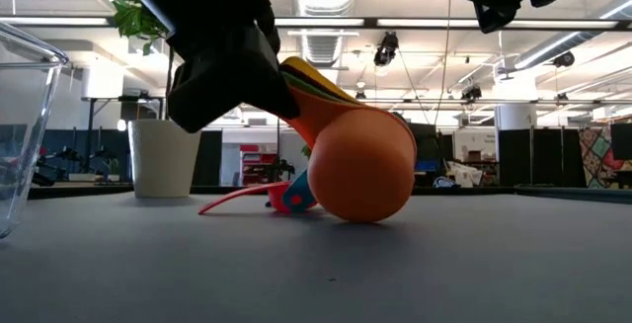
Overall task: Nest measuring cups in basket
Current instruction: Put the stacked measuring cups into the bin
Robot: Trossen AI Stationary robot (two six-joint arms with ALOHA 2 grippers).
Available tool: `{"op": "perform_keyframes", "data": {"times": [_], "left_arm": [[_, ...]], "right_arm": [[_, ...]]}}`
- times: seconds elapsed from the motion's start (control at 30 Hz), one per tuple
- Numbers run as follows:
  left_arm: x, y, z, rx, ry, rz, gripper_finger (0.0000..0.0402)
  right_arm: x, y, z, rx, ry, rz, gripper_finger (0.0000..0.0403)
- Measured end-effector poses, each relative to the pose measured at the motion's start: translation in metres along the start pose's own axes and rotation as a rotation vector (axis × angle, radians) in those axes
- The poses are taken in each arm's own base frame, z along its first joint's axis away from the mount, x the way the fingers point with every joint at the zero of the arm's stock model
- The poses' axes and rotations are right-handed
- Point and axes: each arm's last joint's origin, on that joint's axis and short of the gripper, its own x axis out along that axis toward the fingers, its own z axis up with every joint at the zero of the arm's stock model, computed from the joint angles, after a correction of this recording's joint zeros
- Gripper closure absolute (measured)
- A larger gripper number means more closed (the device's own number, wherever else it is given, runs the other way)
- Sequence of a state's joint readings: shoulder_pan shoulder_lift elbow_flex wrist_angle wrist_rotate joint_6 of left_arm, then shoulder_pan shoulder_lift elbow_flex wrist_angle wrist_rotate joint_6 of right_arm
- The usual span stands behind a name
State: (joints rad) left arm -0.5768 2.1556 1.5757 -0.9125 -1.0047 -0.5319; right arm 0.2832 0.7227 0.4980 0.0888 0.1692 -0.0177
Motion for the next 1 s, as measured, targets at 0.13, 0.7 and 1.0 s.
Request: {"op": "perform_keyframes", "data": {"times": [0.13,0.7,1.0], "left_arm": [[0.0013,-0.0018,-0.0008,0.003,-0.003,0.011,0.0386],[0.0017,-0.0104,-0.0069,0.045,0.119,-0.19,0.0312],[-0.0007,-0.0097,-0.0055,0.039,0.125,-0.214,0.0272]], "right_arm": [[0.0,0.0,0.0,0.0,0.0,0.0,0.0362],[0.0001,-0.0001,-0.0001,-0.001,0.001,-0.003,0.0362],[0.0001,-0.0001,-0.0002,-0.001,0.002,-0.002,0.0362]]}}
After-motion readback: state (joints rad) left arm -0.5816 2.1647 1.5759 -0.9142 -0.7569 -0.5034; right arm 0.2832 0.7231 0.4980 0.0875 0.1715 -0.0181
